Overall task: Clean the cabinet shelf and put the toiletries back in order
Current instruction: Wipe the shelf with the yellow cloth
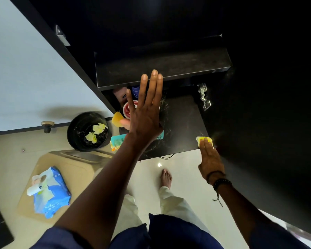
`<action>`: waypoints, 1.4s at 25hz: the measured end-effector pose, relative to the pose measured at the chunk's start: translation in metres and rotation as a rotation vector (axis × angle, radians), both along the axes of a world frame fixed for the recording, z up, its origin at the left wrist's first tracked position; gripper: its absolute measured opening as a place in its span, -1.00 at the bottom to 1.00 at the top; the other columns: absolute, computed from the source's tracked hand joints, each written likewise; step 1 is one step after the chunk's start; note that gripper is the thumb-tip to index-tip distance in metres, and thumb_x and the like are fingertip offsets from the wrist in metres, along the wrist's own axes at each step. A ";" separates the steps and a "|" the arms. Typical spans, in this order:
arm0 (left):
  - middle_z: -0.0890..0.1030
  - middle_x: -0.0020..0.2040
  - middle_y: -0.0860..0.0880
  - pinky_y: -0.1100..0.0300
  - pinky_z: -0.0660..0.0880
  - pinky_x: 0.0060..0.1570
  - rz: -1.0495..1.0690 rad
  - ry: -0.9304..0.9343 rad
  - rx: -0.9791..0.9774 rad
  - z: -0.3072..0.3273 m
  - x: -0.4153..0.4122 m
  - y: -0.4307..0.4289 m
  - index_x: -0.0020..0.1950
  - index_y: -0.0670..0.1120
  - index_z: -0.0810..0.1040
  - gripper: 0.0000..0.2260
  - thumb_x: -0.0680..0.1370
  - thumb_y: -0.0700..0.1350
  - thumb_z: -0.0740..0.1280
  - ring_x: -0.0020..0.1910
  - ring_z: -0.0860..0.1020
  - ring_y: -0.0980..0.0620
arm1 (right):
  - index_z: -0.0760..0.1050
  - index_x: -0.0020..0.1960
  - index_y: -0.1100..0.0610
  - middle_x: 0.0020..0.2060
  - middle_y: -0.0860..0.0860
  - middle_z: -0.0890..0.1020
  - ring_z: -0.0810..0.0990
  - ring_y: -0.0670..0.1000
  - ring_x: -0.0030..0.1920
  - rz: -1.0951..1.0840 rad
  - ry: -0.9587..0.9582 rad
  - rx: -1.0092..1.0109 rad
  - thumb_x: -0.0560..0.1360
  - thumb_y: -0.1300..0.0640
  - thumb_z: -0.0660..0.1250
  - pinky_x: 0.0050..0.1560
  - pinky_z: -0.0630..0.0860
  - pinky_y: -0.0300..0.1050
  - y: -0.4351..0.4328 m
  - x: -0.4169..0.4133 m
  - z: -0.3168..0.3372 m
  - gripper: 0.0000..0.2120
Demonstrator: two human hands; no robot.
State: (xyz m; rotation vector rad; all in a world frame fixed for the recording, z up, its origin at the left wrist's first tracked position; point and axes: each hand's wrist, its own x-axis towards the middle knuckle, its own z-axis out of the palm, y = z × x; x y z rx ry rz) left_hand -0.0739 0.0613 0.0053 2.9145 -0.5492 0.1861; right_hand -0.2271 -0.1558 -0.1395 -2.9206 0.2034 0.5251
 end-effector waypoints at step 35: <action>0.03 0.56 -0.12 -0.26 -0.08 0.42 0.007 -0.079 0.014 -0.008 0.004 0.000 0.55 -0.11 -0.05 -0.11 0.38 -0.08 0.43 0.54 -0.03 -0.17 | 0.07 0.51 0.29 0.46 0.22 0.23 0.26 0.22 0.44 -0.159 -0.033 -0.077 0.54 0.31 0.09 0.46 0.25 0.03 0.012 0.067 -0.003 -0.45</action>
